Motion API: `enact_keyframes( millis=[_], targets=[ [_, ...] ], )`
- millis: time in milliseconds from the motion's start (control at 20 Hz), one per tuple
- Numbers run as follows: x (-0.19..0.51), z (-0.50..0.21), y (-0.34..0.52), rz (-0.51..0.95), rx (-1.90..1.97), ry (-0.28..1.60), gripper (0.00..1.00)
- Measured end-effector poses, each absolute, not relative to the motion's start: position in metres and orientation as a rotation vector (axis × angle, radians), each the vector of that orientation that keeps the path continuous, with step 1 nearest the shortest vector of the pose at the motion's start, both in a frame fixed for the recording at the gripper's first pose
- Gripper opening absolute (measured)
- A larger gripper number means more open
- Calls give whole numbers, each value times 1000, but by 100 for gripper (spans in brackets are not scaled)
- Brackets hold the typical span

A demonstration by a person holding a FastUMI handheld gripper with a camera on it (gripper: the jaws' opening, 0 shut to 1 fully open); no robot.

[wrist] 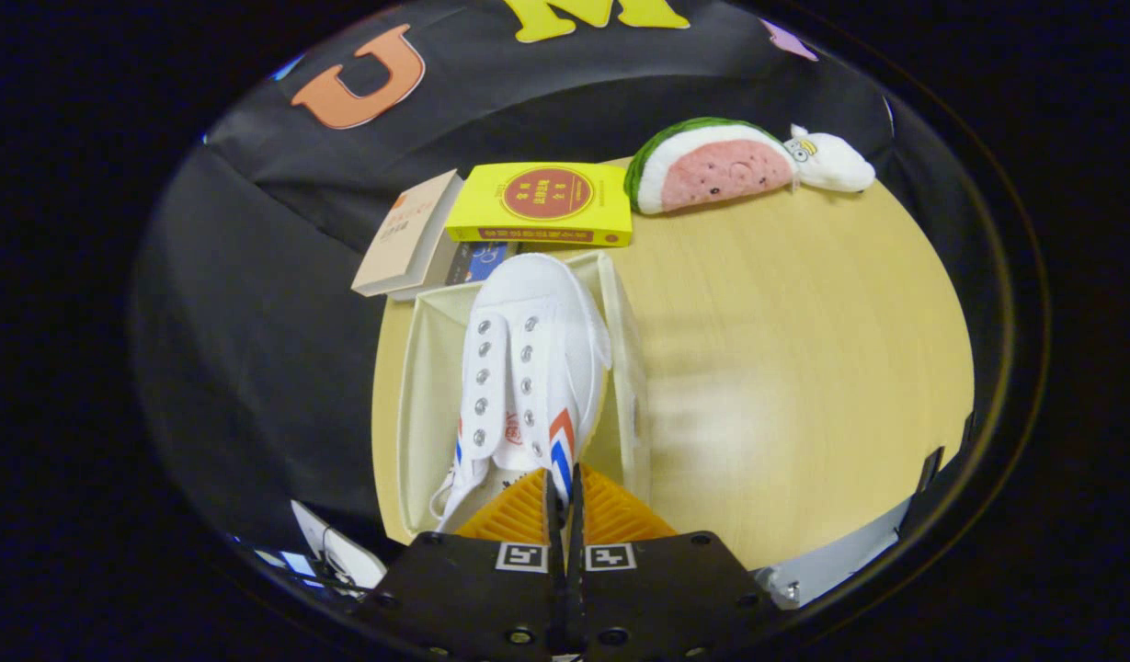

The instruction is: Open the storage box then place both shoes into the box .Put the left shoe in first, then the right shoe, with the right side of both shoes facing outward in a uniform manner.

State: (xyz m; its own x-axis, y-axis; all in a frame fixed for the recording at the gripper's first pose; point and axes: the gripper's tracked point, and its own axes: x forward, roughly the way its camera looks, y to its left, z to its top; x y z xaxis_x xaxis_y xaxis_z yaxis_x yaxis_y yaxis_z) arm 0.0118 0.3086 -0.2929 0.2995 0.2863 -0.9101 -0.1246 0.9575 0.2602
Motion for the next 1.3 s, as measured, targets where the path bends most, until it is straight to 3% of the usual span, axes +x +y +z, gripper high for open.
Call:
enact_keyframes(
  millis=[400,450,500,600,850,900,1000,1100,1200,1300],
  targets=[
    [11,-318,305,168,-11,1205,2],
    [9,-320,308,185,-28,1199,6],
    [7,-320,310,192,-36,1197,17],
    [3,-315,310,190,-30,1195,25],
    [-8,-292,288,159,-118,1144,30],
    [-6,-288,280,156,-177,1114,37],
    [-5,-276,263,131,-267,1050,86],
    [-2,-262,254,110,-282,992,84],
    [2,-243,242,74,-268,918,99],
    [5,-207,225,13,-234,786,96]
  ],
)
